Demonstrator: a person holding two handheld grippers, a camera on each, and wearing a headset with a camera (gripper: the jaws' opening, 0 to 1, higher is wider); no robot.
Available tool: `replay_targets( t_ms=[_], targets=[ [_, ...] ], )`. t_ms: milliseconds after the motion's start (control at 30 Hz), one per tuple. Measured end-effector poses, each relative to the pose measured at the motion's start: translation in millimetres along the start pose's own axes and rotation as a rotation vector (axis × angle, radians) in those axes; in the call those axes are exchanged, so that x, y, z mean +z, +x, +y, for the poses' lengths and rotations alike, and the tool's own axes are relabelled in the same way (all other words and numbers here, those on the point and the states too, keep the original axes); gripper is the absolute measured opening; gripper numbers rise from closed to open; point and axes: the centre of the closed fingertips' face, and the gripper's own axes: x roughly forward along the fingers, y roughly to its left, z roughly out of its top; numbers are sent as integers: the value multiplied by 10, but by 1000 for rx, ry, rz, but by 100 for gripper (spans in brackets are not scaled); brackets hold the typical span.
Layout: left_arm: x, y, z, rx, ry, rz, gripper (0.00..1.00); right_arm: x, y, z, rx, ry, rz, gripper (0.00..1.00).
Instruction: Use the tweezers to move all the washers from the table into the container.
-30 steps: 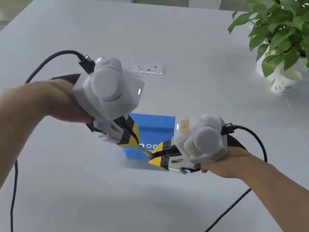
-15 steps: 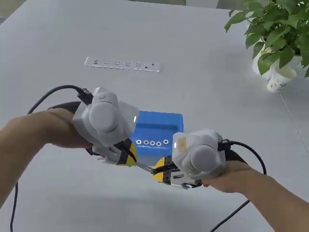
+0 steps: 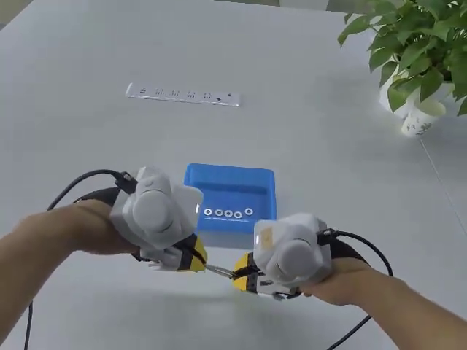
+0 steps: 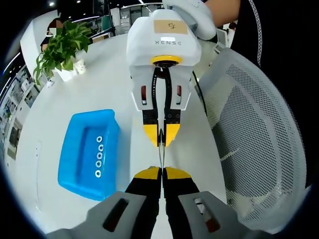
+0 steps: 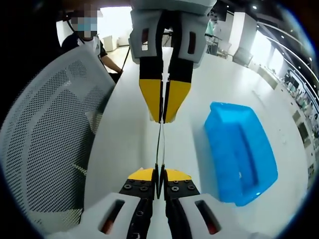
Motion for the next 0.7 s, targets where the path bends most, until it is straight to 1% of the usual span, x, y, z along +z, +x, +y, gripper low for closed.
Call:
replay_targets(
  t_ms=[100, 167, 367, 533, 700],
  targets=[
    [-62, 51, -2, 12, -5, 2, 4, -17, 21, -2, -2, -6, 7, 7],
    [-113, 79, -10, 19, -4, 14, 4, -15, 28, -7, -4, -11, 6, 7],
    [-160, 104, -12, 31, -8, 20, 4, -24, 59, 1, -3, -13, 7, 7],
    [-253, 182, -33, 42, -29, 22, 4, -34, 79, 8, -2, -28, 11, 8],
    [-284, 243, -58, 48, -40, 24, 4, -66, 113, 39, 3, -39, 14, 8]
  ],
)
